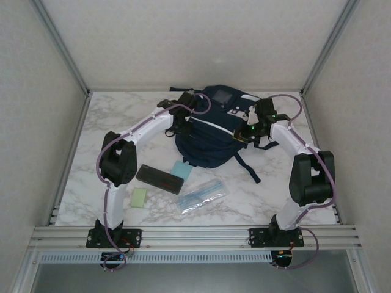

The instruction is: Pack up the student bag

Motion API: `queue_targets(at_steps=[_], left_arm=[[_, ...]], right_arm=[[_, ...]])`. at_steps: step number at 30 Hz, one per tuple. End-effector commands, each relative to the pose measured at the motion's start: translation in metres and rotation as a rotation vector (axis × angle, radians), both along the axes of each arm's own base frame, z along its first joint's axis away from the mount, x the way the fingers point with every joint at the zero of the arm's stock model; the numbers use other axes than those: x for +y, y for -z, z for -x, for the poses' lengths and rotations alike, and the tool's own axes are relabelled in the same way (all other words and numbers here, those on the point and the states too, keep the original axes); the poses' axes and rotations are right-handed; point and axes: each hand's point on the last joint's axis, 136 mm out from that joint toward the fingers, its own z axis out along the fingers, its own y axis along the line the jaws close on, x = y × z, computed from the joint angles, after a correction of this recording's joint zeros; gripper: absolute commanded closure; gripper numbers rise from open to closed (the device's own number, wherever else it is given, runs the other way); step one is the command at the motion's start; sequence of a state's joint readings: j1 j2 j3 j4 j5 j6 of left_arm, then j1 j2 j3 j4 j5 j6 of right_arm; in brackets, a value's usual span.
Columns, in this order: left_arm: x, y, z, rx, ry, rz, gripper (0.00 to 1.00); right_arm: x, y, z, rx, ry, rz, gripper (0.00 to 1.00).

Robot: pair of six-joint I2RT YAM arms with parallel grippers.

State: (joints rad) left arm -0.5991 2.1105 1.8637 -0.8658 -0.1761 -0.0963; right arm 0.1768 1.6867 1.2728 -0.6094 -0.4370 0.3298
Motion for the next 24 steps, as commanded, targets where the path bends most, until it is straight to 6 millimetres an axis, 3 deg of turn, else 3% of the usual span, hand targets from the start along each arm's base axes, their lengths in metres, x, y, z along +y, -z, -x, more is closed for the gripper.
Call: queue_targets(at_steps=[1,5,10,11,13,15,17,21,24], left_arm=[[0.046,-0.044,-0.045,-0.203,-0.137,-0.101,1.0],[0.012,-0.061,-0.03,-0.163,-0.046,0.083,1.0],[-0.034,-0.079,0.009,-0.076,0.091,0.224,1.0],[-0.041,-0.08,0.017,-0.053,0.103,0.248,1.0],[-0.058,-0.083,0.031,-0.01,0.117,0.315,1.0],[-0.076,-0.087,0.042,0.028,0.116,0.394,1.0],[-0.092,-0.091,0.047,0.058,0.108,0.474,1.0],[-0.13,-0.097,0.051,0.08,0.143,0.573,1.0],[-0.153,-0.1,0.051,0.094,0.171,0.595,1.0]], right_arm=[[-0.063,0.009,-0.012,-0.032,0.028,0.252,1.0],[-0.082,0.007,-0.05,-0.076,0.155,0.297,1.0],[-0.082,-0.01,-0.096,-0.094,0.302,0.226,1.0],[-0.082,-0.015,-0.102,-0.097,0.331,0.215,0.98],[-0.081,-0.026,-0.109,-0.1,0.367,0.185,0.75],[-0.075,-0.037,-0.104,-0.088,0.39,0.131,0.53],[-0.07,-0.047,-0.092,-0.065,0.421,0.067,0.4],[-0.058,-0.056,-0.055,-0.001,0.487,-0.077,0.31],[-0.054,-0.051,-0.024,0.088,0.554,-0.145,0.28]])
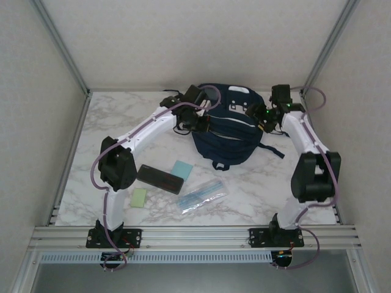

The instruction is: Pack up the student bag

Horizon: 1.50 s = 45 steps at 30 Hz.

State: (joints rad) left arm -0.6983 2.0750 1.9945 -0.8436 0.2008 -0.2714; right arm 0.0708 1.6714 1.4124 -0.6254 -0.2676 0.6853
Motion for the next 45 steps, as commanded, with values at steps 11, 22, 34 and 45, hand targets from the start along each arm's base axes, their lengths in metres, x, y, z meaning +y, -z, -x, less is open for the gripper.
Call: queue_targets(at_steps=[11,22,34,45], left_arm=[[-0.086,-0.034,0.03,0.015,0.129,0.185,1.0],[-0.067,-0.015,0.058,0.062,0.237,0.107,1.0],[0.101,0.054,-0.075,-0.147,-0.02,-0.491,1.0],[0.094,0.006,-0.139,-0.366,-0.423,-0.312,1.0]], right_arm=[[0.053,-0.005,0.067,0.048,0.131,-0.399,0.24],[0.068,0.034,0.036,0.041,0.015,-0.318,1.0],[0.065,0.016,0.061,0.012,-0.342,-0.073,1.0],[0.097,0.02,0.057,-0.019,-0.418,-0.221,1.0]])
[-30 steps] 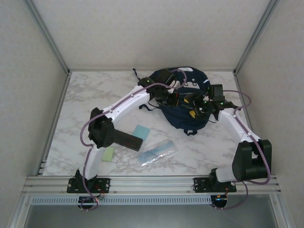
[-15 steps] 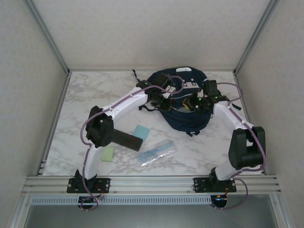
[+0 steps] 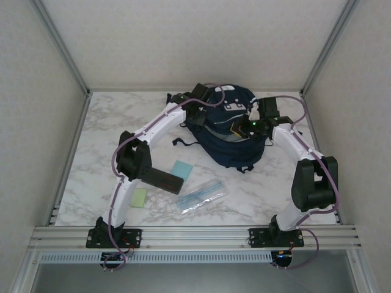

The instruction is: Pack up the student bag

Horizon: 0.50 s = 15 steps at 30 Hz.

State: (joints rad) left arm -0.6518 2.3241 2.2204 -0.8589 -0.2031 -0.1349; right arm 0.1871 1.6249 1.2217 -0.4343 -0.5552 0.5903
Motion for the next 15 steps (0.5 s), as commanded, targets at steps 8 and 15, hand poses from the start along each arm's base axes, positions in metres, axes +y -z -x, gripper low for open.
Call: queue_targets(at_steps=[8,15], left_arm=[[0.038,-0.044,-0.032,-0.047,-0.283,0.404,0.0],[0.104,-0.045,-0.013,0.014,-0.418,0.555,0.0]], right_arm=[[0.038,0.009,0.034,0.026,-0.183,-0.001,0.41],[0.077,-0.004,0.07,-0.14,-0.443,0.106,0.33]])
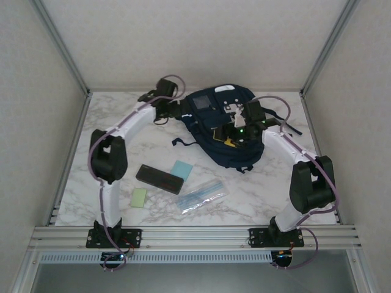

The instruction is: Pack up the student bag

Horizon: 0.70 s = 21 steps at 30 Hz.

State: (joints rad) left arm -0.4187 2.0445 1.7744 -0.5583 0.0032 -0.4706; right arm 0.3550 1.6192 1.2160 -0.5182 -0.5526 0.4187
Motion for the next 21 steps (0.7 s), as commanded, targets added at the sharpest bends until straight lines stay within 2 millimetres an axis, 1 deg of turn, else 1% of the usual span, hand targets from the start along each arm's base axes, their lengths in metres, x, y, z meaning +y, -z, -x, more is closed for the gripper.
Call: queue_targets(at_steps=[1,3,4,5,9,10,12,13,17,21], left_arm=[[0.017,-0.028,0.009,-0.022,-0.054,0.165,0.0],[0.043,-0.024,0.014,-0.002,-0.098,0.185,0.0],[0.054,-0.023,0.018,0.006,-0.117,0.19,0.0],[0.067,-0.022,0.021,0.011,-0.139,0.19,0.0],[0.105,-0.023,0.035,0.014,-0.205,0.191,0.0],[0.113,-0.024,0.038,0.014,-0.222,0.198,0.0],[0.125,-0.025,0.043,0.01,-0.252,0.217,0.0],[0.129,-0.027,0.044,0.006,-0.262,0.23,0.0],[0.139,-0.028,0.051,0.004,-0.285,0.249,0.0],[0.144,-0.03,0.055,0.003,-0.295,0.261,0.0]], right_arm=[[0.03,-0.013,0.029,-0.136,-0.221,0.033,0.33],[0.052,-0.011,0.046,-0.198,-0.339,0.06,0.3],[0.062,-0.009,0.054,-0.221,-0.392,0.075,0.23],[0.072,-0.007,0.06,-0.245,-0.442,0.092,0.19],[0.109,0.003,0.08,-0.339,-0.614,0.143,0.17],[0.12,0.006,0.086,-0.352,-0.65,0.155,0.14],[0.138,0.01,0.093,-0.374,-0.715,0.181,0.03],[0.146,0.015,0.096,-0.379,-0.749,0.203,0.01],[0.174,0.03,0.104,-0.43,-0.853,0.29,0.01],[0.197,0.05,0.113,-0.429,-0.939,0.378,0.01]])
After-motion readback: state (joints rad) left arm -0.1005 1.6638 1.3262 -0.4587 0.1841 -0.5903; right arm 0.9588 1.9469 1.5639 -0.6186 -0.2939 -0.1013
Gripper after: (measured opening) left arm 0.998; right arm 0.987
